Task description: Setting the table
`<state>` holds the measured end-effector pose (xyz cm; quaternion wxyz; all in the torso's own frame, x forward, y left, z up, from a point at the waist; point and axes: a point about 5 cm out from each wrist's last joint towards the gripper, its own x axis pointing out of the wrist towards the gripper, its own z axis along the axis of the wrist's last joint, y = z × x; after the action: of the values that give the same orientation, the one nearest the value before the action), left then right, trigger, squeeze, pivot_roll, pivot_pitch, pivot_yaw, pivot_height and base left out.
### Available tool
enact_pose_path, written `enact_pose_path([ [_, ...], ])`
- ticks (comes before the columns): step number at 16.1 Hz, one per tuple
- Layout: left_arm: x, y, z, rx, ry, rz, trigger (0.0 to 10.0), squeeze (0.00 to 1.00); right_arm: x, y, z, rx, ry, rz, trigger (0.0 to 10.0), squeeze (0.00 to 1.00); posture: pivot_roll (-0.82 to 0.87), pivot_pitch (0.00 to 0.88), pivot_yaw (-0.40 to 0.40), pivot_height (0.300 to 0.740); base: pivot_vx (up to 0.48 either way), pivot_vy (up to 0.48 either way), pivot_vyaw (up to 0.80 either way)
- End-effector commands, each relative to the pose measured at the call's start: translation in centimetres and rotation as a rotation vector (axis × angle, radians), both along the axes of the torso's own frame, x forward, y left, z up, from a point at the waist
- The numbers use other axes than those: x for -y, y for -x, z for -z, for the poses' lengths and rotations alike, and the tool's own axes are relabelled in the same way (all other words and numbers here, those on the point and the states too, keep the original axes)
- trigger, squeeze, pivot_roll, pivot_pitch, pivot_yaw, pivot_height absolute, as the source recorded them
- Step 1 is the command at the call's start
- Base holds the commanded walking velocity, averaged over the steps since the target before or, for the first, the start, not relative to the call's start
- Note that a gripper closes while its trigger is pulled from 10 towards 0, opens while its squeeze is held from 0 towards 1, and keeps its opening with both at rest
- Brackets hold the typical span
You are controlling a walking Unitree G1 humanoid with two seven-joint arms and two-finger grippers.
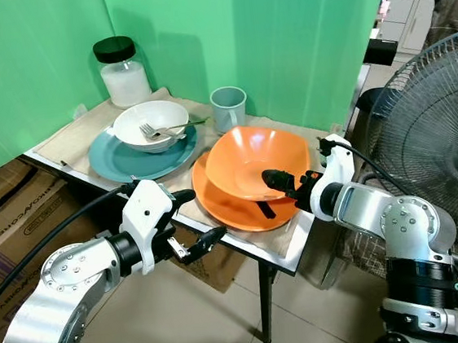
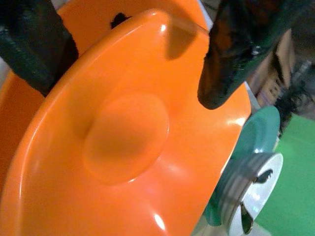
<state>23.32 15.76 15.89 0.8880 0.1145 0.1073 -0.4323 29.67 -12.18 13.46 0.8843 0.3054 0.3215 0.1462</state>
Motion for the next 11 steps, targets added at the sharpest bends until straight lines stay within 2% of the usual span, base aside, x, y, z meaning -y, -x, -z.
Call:
enact_pose_path([
  [1, 0.0, 0.1, -0.3, 0.007, -0.007, 0.01, 10.0, 0.47, -0.2, -0.2, -0.4, -0.01, -0.028, -0.001, 0.0, 0.0, 0.18, 0.0, 0.015, 0.74, 0.0, 0.0, 0.0],
  [11, 0.2, 0.1, 0.0, 0.006, -0.015, 0.012, 10.0, 0.47, -0.5, -0.2, 0.6, -0.085, -0.053, 0.049, 0.0, 0.0, 0.17, 0.0, 0.011, 0.74, 0.0, 0.0, 0.0],
])
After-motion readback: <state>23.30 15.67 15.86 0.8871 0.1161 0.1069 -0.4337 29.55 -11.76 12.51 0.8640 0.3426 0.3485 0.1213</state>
